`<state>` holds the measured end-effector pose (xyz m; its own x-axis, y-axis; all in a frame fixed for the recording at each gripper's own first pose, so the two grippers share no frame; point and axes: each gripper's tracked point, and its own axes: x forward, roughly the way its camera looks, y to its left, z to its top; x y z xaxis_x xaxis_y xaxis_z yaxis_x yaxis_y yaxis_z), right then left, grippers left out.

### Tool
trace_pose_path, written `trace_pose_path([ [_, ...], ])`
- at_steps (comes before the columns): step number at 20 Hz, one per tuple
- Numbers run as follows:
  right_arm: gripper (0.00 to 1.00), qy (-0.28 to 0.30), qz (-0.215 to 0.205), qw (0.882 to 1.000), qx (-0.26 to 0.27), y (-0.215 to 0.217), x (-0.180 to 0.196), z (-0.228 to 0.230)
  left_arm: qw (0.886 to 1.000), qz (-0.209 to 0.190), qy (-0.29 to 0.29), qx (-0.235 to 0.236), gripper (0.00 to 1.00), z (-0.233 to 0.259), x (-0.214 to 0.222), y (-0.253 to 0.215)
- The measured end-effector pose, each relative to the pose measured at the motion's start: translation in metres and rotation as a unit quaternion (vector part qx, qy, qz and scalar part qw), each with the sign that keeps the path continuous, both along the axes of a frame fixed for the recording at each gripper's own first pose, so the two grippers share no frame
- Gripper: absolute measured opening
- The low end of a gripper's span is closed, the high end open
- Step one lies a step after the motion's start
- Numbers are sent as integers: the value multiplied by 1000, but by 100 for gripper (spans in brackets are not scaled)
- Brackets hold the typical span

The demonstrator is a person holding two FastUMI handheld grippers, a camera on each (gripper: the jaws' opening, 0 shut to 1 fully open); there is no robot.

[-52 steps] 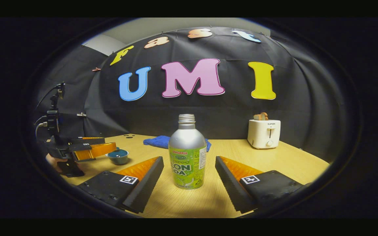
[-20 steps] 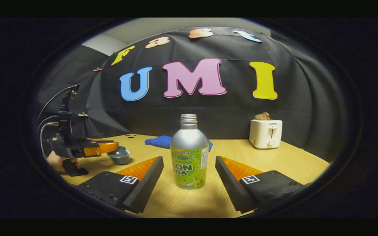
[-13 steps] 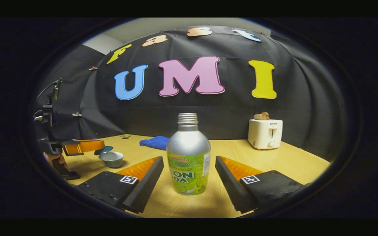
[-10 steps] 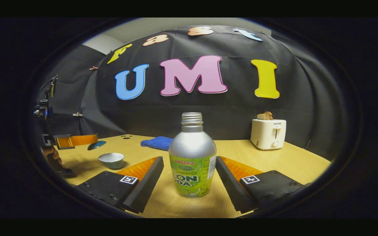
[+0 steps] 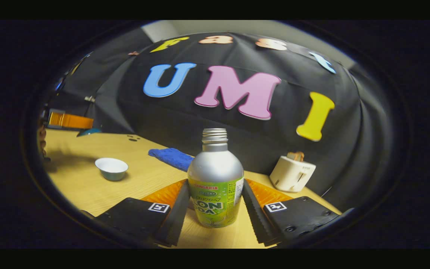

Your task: Open the teacup lid with one hand, grasp the water bottle and pour water into the teacup with the other hand; after pouring, place the water bottle on the coaster and then close the teacup lid.

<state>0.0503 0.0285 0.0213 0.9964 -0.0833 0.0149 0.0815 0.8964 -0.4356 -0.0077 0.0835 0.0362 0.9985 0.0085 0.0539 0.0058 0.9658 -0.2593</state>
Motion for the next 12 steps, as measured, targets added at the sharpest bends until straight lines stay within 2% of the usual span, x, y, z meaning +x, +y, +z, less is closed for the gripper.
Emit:
trace_pose_path([
  [2,77,0,6,994,-106,16,13,13,1000,-6,-3,-16,32,-1,0,3],
  [4,77,4,14,980,-199,33,23,20,1000,-8,-5,-26,30,1,-1,8],
  [5,73,8,18,971,-236,40,27,18,1000,-6,-6,-27,30,-1,-1,11],
  [6,77,15,26,963,-267,47,31,15,1000,-3,-6,-27,32,-2,-2,15],
  [9,77,29,46,940,-338,66,35,3,1000,0,-5,-31,30,-2,-2,22],
  [12,77,28,61,910,-409,80,37,-6,999,0,0,-36,30,-8,-1,25],
])
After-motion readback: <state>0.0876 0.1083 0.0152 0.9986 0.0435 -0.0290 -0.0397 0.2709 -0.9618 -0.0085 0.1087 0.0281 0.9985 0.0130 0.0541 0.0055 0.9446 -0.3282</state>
